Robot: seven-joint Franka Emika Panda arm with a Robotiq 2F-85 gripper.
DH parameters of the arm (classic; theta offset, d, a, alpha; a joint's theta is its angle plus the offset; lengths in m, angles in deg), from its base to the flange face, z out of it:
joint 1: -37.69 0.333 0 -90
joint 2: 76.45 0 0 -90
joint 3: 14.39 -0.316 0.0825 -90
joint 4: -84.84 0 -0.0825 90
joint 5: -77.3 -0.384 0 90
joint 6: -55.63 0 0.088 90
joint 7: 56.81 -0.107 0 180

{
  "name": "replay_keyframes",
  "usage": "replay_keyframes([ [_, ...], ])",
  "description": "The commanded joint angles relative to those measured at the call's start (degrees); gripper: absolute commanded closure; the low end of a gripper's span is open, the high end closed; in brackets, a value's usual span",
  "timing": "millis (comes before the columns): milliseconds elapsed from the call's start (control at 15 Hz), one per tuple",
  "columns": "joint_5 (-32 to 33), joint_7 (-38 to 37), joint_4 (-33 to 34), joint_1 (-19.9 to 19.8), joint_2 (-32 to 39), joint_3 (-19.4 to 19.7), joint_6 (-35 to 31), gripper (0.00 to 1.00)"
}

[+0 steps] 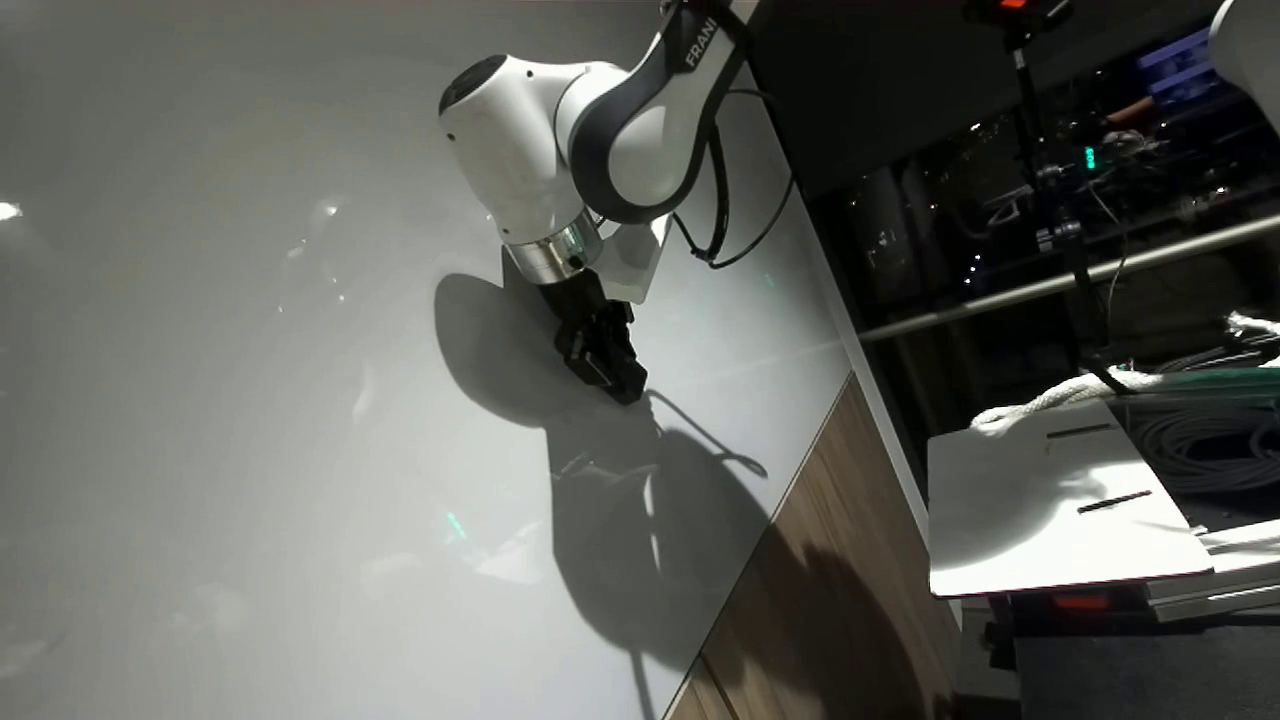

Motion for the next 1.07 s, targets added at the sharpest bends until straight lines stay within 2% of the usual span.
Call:
replay_keyframes([
  [0, 2.0, 3.4, 7.0, -2.0, 0.6, 1.7, -2.0, 0.71],
  [467, 1.5, 4.7, 10.9, -1.6, -2.1, 0.3, 2.2, 0.71],
  [1000, 0.2, 1.7, 11.6, -0.9, 1.5, -0.6, 1.0, 0.71],
])
